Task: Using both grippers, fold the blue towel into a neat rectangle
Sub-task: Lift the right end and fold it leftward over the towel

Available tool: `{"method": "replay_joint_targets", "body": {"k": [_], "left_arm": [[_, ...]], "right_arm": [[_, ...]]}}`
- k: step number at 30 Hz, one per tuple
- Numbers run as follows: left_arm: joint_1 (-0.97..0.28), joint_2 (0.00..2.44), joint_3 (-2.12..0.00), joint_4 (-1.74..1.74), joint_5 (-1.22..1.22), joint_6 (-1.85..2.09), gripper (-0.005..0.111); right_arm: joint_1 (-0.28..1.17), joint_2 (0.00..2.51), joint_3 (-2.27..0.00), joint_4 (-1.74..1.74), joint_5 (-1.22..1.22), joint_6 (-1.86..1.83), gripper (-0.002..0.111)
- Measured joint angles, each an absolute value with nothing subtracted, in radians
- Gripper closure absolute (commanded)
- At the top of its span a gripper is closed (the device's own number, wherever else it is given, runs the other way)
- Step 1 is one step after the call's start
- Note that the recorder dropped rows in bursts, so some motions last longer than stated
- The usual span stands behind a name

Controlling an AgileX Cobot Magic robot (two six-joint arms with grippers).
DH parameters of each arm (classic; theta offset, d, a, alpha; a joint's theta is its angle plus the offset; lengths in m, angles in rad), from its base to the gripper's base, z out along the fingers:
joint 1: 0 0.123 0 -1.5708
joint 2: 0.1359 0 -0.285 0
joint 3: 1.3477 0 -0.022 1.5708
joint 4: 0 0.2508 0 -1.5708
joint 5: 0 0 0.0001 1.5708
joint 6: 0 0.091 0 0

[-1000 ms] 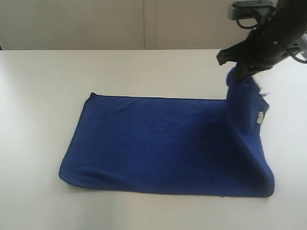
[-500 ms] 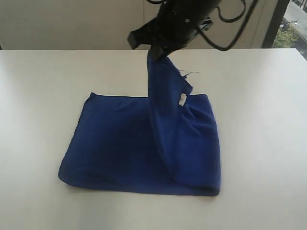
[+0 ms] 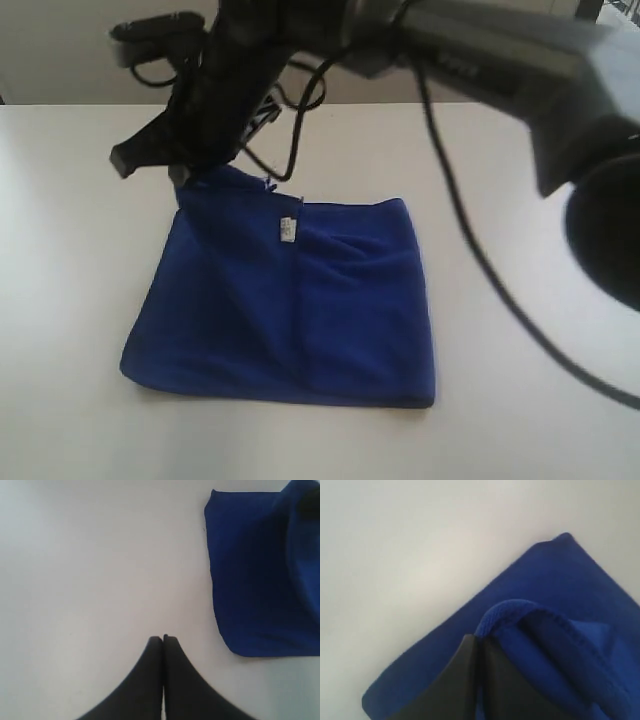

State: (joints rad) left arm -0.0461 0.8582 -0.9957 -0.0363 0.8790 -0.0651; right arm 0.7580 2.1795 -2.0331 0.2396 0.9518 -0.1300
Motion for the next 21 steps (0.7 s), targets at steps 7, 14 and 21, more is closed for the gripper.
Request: {"method": "replay_joint_targets", "body": {"k": [7,14,21], "left_arm": [[-0.046,0.858,-0.996,-0.036,0.879,-0.065,0.107],[-0.046,0.858,-0.996,-0.036,0.879,-0.065,0.107],[-0.046,0.858,-0.996,-0.036,0.879,-0.065,0.107]], "right_arm": [[0.811,2.368,-2.040,0.317,0.780,-0.130,0.108],[0.828,2.456,-2.040,0.336,0.725,-0.132,0.096],[0.828,2.421,-2.101,0.338,0.782,-0.116,0.066]]}}
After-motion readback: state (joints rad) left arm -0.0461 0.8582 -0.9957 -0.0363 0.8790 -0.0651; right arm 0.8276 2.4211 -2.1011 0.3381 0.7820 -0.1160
